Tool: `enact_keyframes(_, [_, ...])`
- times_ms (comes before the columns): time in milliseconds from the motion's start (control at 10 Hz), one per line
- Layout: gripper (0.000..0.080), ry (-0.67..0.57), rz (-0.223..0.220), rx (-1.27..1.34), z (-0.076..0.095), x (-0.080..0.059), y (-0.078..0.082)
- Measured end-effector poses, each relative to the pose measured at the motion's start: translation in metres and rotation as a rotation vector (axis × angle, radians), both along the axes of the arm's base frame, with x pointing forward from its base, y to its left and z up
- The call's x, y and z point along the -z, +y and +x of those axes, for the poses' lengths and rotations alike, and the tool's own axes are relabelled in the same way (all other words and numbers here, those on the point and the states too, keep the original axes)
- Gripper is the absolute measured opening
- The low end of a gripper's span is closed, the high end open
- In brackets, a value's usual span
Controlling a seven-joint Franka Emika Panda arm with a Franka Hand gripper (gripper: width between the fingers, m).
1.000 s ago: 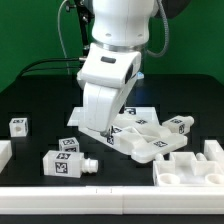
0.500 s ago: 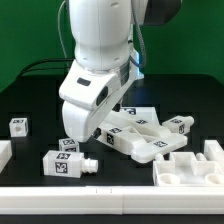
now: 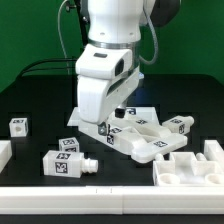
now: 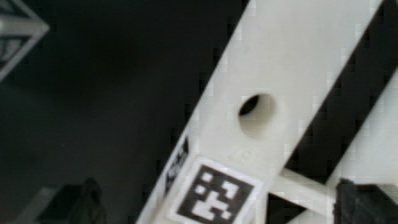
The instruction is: Assemble chair
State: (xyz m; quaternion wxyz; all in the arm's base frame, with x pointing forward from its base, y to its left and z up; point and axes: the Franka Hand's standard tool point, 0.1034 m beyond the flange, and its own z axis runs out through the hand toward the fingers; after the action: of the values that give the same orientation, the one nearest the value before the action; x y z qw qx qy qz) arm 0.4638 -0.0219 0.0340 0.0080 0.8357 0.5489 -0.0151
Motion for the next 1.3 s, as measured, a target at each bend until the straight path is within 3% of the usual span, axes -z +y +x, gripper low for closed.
enact_keyframes(400, [0.0649, 0.008, 0.001, 0.013, -0.004, 0.003, -0.005])
enact_keyframes(600, [0.0649, -0.019, 0.0, 0.062, -0.013, 0.011, -0.026])
enact_keyframes(700, [0.0649, -0.015, 0.001, 0.087, -0.017, 0.016, -0.029])
enact_keyframes(1100, [0.0649, -0.017, 0.007, 0.15, -0.015, 0.023, -0.015])
enact_keyframes(1300, [0.0396, -0.016, 0.006, 0.15, -0.016, 0.023, -0.016])
